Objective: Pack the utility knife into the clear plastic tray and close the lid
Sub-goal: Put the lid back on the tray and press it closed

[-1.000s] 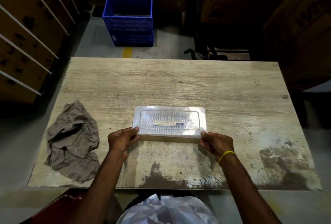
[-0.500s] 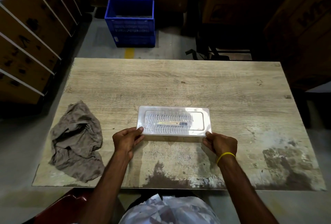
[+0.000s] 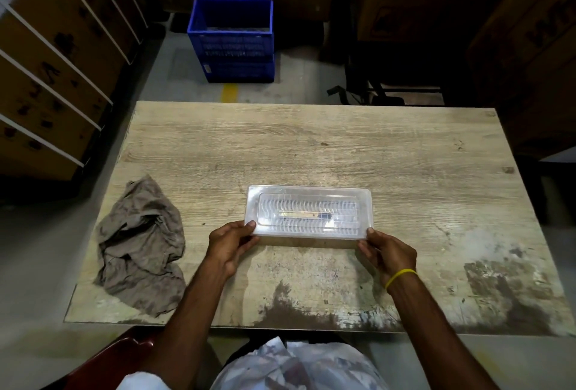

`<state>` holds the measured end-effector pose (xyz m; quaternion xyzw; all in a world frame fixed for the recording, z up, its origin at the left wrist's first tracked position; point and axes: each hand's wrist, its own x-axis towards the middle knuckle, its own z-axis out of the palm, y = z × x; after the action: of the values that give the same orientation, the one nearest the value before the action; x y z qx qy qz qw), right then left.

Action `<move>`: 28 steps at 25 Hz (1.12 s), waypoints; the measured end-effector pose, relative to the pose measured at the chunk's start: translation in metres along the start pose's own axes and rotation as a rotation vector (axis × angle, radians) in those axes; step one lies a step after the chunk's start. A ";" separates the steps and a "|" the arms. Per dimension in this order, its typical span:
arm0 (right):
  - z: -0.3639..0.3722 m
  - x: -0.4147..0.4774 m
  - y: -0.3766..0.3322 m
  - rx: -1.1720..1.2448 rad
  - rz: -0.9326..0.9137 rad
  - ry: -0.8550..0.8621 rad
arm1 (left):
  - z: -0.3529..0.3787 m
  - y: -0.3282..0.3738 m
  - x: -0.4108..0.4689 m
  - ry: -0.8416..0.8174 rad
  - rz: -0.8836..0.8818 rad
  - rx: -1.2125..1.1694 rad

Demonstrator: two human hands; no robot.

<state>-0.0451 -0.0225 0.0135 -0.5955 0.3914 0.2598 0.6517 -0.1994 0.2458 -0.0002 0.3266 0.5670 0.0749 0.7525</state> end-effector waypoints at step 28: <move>0.081 0.052 -0.028 -0.511 -0.563 0.301 | 0.088 0.013 0.058 0.550 0.569 0.689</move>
<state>0.0225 0.0457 -0.0143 -0.8535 0.2270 0.0697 0.4639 -0.0970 0.2480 -0.0266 0.6645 0.6243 0.1684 0.3747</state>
